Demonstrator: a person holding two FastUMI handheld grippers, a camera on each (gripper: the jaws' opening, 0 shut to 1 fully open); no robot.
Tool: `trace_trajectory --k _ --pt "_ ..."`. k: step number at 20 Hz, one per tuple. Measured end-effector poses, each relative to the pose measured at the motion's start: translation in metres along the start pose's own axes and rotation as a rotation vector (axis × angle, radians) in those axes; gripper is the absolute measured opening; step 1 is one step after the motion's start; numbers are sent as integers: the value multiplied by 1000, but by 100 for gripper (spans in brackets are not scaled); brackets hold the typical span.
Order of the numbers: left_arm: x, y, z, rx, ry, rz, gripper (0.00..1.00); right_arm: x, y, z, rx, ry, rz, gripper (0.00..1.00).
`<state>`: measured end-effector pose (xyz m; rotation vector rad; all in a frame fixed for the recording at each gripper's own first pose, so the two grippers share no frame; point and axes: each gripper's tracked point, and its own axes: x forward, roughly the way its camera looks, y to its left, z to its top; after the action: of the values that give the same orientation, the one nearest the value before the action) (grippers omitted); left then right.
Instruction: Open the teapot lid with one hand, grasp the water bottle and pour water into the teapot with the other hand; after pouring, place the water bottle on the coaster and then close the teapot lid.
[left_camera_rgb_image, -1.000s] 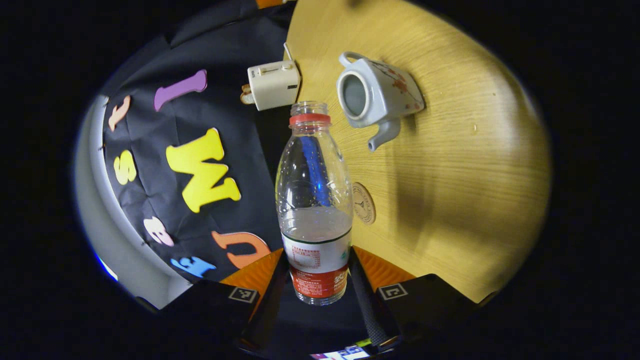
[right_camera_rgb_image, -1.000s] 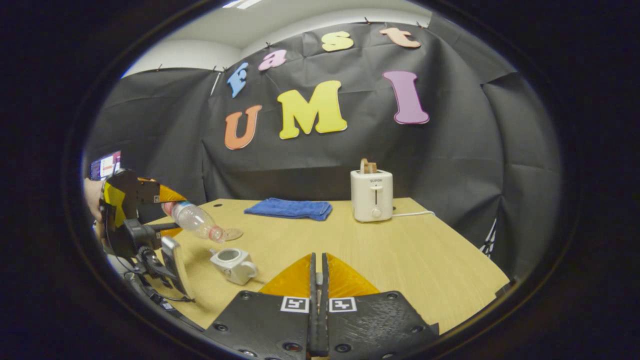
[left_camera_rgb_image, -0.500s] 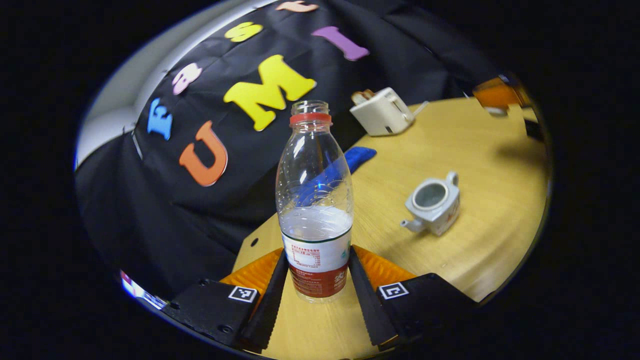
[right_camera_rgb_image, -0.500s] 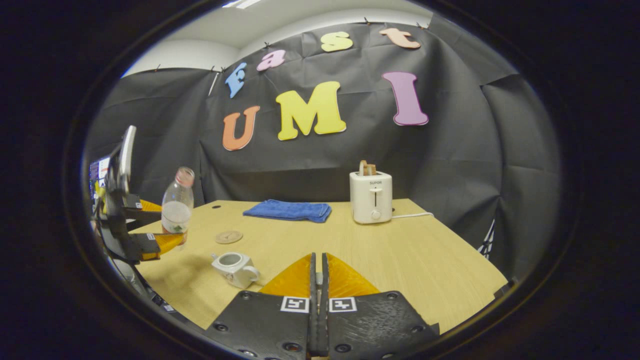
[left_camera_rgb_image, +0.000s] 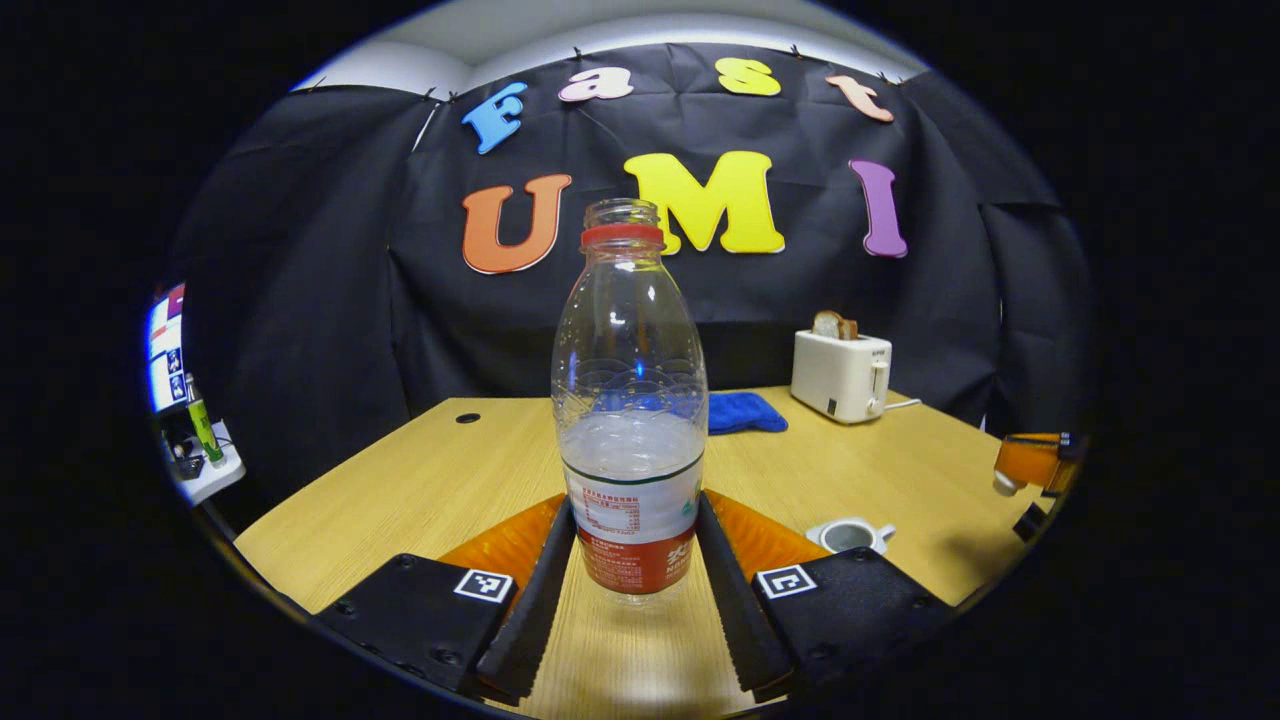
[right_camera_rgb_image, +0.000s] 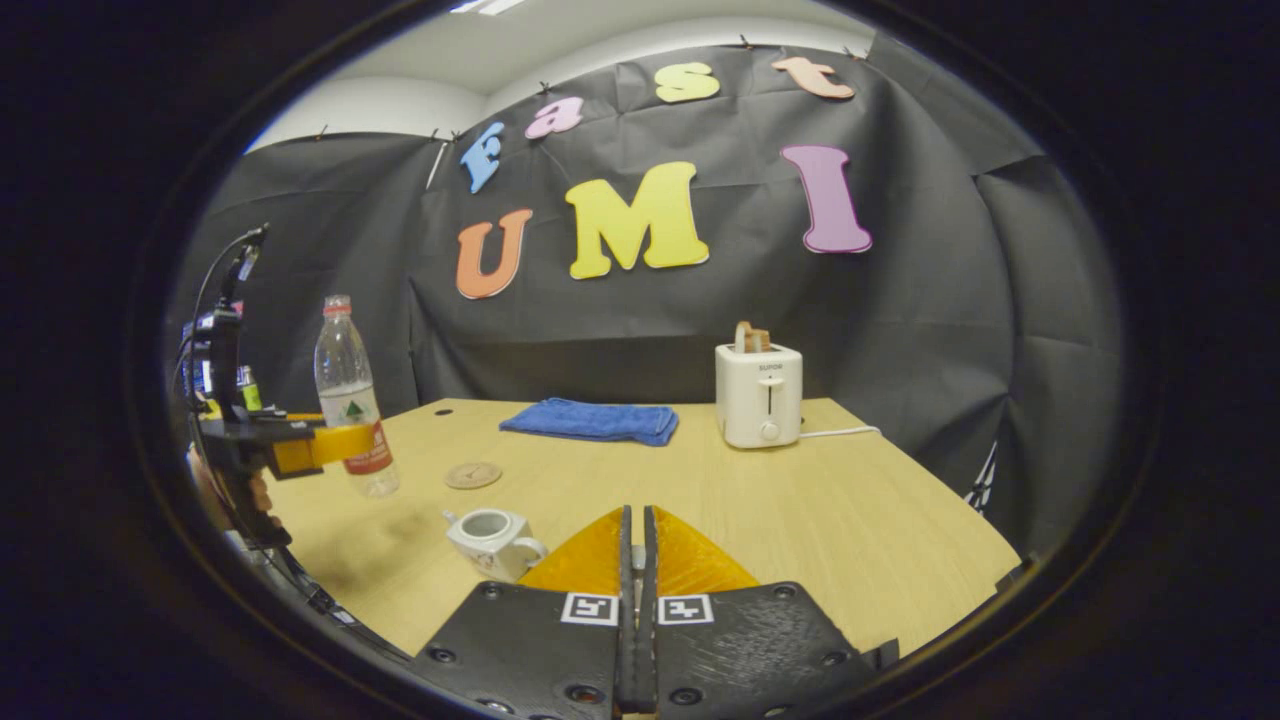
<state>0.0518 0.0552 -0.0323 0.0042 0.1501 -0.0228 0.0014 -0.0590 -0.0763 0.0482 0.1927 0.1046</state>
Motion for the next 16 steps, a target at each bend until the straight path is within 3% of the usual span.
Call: trace_trajectory --k 5,9,16 --pt "50 21 28 -15 -75 -11 74 5 5 -4 -13 20 4 0" --pt "96 36 30 -16 -66 -15 74 9 2 -6 -20 28 -9 0" --pt "146 26 -14 -80 39 -39 75 18 -5 -20 -12 67 -25 0"
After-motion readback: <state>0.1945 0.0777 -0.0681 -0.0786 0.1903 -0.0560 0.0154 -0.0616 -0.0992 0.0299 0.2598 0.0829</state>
